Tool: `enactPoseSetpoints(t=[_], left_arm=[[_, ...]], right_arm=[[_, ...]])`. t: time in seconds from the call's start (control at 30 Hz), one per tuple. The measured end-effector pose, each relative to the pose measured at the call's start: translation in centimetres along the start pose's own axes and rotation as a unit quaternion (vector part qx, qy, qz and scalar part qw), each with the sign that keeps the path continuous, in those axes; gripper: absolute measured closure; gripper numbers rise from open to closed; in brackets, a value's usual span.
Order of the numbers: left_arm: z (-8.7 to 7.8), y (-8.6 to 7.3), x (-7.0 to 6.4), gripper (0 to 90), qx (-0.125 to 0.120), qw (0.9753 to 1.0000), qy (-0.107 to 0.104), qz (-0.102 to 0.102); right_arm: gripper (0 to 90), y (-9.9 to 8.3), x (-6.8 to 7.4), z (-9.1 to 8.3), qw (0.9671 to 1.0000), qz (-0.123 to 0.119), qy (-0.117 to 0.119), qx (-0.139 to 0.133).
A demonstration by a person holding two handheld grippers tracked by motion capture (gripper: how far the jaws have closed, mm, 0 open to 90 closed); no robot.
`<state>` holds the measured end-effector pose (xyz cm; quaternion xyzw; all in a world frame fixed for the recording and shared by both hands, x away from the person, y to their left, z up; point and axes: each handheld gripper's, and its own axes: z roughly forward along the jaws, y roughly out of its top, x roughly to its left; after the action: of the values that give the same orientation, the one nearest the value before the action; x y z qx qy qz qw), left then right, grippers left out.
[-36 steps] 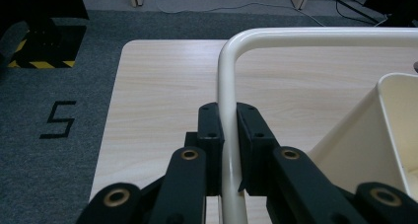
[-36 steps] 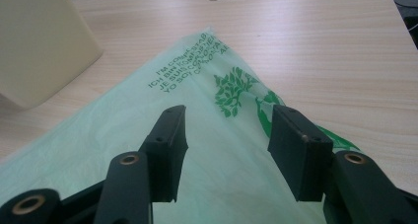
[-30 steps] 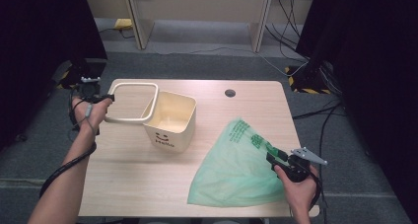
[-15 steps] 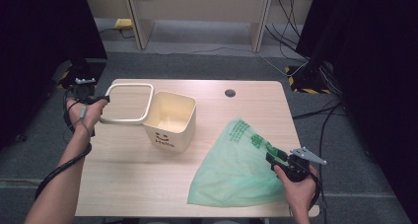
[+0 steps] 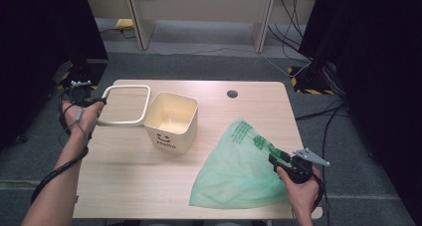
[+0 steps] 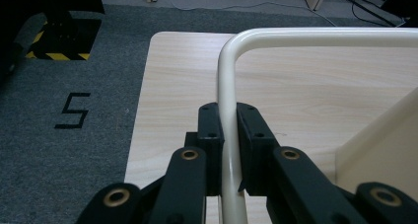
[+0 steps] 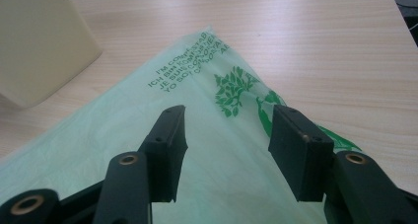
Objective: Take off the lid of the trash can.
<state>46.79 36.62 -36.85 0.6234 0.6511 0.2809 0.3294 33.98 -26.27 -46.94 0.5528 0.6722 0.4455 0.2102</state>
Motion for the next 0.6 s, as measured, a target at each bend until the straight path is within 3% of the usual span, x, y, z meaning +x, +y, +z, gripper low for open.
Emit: enactPoseSetpoints(t=[0.6], left_arm=[[0.0, -0.8, 1.4, 81.3, 0.004, 0.9999, 0.01, -0.003]], right_arm=[[48.0, 0.0, 0.0, 0.0, 1.0, 0.0, 0.0, 0.0]])
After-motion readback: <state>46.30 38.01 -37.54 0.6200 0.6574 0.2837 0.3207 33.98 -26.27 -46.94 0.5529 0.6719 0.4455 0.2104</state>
